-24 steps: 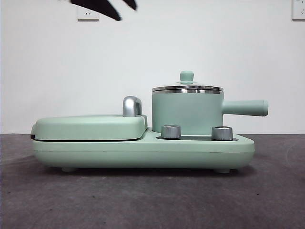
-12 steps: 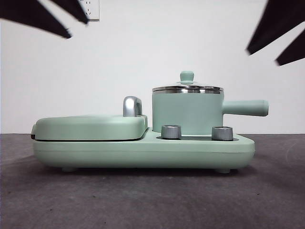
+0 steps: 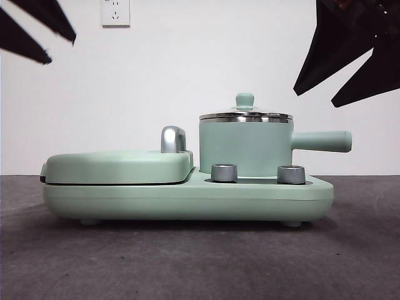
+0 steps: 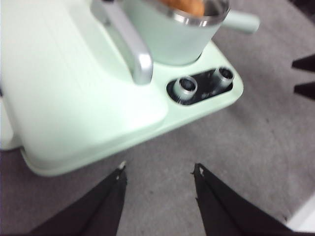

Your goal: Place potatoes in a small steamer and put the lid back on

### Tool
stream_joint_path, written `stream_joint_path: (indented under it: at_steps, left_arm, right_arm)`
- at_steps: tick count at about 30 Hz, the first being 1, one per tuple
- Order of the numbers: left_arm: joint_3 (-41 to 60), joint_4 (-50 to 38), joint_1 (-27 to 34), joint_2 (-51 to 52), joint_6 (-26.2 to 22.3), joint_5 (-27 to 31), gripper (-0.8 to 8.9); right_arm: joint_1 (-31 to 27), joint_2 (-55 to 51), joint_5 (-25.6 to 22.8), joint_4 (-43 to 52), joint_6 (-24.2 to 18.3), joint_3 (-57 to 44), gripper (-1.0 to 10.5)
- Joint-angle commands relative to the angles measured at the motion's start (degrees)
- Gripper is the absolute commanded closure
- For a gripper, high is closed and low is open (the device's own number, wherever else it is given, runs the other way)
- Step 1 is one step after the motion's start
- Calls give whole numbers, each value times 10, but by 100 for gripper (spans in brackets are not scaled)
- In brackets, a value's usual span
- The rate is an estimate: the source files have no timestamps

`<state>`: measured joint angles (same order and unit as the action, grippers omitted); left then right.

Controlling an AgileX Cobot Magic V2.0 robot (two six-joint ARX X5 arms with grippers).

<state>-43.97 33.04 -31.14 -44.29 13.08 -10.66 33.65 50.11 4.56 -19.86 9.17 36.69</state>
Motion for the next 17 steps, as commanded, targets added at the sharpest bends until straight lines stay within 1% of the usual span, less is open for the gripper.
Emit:
stream_joint_path:
  at_steps: [1,2,3,5,8,17]
  left_arm:
    - [-3,-9,-3,-3,0,-1,778]
    - [-3,-12,-3,-3,-1,-2,790]
    - [-3,-16,-3,-3,-4,-2,809]
    - [-3,-17,-3,-3,-4,-2,808]
    - [-3,-9,-3,-1,-5,0,807]
    - [-3,-14,-3,-1,-5,0,807]
  right_arm:
    - [4,0,1,10,-4,5,767]
    - [4,0,2,11,-4,5,936]
    - [4,-1,2,12,-5,5,943]
    - [4,-1,8,14,-4,5,927]
    - [5,-5,44,-1,-2,5,926]
    - [5,-4,44,14,-2,5,926]
